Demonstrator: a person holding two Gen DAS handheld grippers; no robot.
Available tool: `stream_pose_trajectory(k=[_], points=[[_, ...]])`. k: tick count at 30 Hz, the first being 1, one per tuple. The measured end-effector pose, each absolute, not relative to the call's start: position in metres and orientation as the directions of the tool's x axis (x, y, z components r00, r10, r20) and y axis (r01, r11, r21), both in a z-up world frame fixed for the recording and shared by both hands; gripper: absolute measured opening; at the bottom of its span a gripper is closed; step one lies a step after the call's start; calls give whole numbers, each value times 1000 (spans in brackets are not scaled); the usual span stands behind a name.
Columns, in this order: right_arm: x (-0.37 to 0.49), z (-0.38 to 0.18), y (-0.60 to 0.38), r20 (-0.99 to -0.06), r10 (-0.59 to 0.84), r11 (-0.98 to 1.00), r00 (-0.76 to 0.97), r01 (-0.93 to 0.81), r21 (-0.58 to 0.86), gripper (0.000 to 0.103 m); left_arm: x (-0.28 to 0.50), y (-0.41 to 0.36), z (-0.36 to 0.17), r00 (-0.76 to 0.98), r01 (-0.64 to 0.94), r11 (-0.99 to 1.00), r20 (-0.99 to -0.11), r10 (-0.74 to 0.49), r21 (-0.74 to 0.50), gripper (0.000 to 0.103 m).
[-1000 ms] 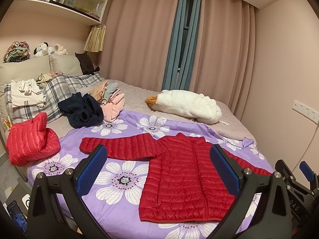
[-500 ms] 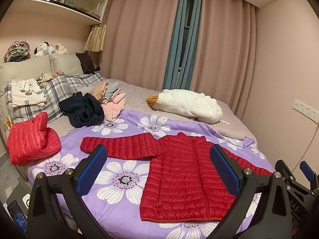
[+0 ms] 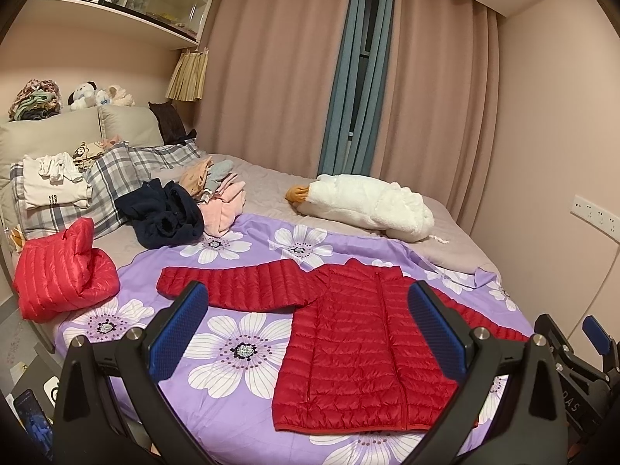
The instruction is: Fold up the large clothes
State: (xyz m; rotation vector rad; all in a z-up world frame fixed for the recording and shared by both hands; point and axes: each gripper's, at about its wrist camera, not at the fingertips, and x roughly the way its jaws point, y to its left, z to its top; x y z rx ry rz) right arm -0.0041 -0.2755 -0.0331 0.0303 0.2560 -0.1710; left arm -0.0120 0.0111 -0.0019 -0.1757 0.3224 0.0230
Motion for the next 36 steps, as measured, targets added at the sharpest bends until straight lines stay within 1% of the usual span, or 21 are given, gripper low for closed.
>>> stream_pose_trajectory(k=[21,25,27,29,31,32,34,36], points=[[-3,-34,-274,-266,-164,985,950,172,8,103,0,7,-3,943,-48,985,-334,-11,-167,103],[6,-41,-285,-259,-141,986,956,160,55,103,25,14,-15,942,-21,980,-333,-47,-198,103],[21,-50,-302,-292,-139,981,946,171,87,103,47,20,-21,942,-17,976,-330,-57,-217,103],[37,-58,-323,-317,-179,971,931,218,94,103,75,30,-29,939,-21,972,-337,-61,-236,103],[61,-67,-356,-344,-281,946,896,320,60,103,106,42,-38,934,-25,964,-351,-72,-266,103],[68,-69,-365,-350,-304,939,886,341,48,103,125,49,-46,931,-17,956,-352,-91,-292,103],[97,-83,-409,-405,-372,910,835,414,17,103,162,58,-63,914,-16,949,-389,-113,-314,103],[120,-98,-453,-475,-398,881,785,471,40,103,204,66,-88,887,-41,943,-447,-117,-329,103]])
